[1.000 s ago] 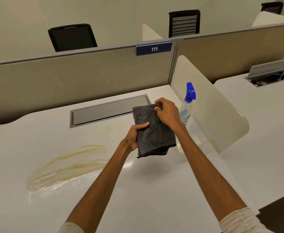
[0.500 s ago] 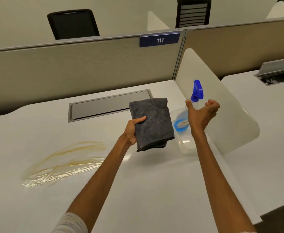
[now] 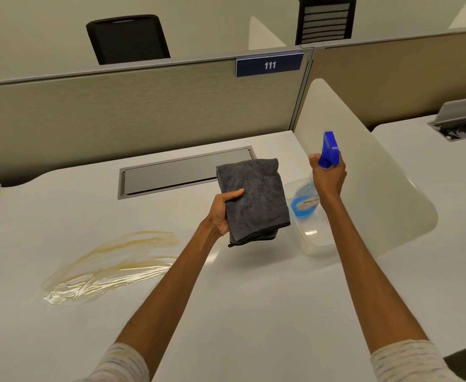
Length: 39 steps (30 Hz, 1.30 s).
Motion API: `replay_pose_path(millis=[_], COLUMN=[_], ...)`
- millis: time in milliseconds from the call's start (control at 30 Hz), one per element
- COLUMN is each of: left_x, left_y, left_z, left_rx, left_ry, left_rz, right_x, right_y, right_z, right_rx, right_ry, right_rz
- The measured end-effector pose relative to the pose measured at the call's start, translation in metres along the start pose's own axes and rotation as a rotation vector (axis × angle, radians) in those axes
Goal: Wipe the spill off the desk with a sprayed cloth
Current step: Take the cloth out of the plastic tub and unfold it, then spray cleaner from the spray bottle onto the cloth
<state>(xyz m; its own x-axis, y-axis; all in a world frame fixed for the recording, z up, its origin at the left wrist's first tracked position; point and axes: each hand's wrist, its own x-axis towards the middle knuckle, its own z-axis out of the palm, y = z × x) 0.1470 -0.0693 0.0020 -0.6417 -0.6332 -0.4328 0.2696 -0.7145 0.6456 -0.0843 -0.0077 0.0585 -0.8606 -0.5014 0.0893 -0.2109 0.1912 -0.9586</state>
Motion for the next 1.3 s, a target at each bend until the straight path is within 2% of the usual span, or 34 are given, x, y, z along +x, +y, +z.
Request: replay_pose_path(millis=[133,400,533,667,767,867,1067,1300], left_x=[0.0,0.0,-0.004,-0.006,-0.007,-0.011,-0.016,-0.022], left_y=[-0.004,-0.002,0.005,0.011,0.014,0.017,0.019,0.022], left_z=[-0.001,-0.01,-0.017,-0.024,-0.028,-0.031,-0.037,-0.038], left_rx=[0.013,-0.002,-0.008,-0.027,-0.004,0.025,0.031,0.029], left_ry=[0.013,0.024,0.051,0.071,0.09,0.099,0.16,0.179], left_rz=[-0.012,0.003,0.035,0.046,0.051,0.05,0.064,0.072], right_x=[-0.01,-0.035,-0.066,-0.112,-0.149,-0.17,-0.191,-0.188], right_y=[-0.008,-0.081,-0.112,-0.107,-0.082,-0.054,-0.036,-0.021], right_z=[-0.005,-0.025,-0.03,-0.025,-0.013,0.0,0.023,0.033], right_rx=[0.021,0.039,0.069,0.148,0.335,0.329,0.108,0.016], right_ry=[-0.024,-0.034,-0.038,-0.093,-0.235,-0.272,-0.285,-0.295], right_rz=[-0.07,-0.414,-0.524,-0.447,-0.219,-0.021,-0.116,-0.138])
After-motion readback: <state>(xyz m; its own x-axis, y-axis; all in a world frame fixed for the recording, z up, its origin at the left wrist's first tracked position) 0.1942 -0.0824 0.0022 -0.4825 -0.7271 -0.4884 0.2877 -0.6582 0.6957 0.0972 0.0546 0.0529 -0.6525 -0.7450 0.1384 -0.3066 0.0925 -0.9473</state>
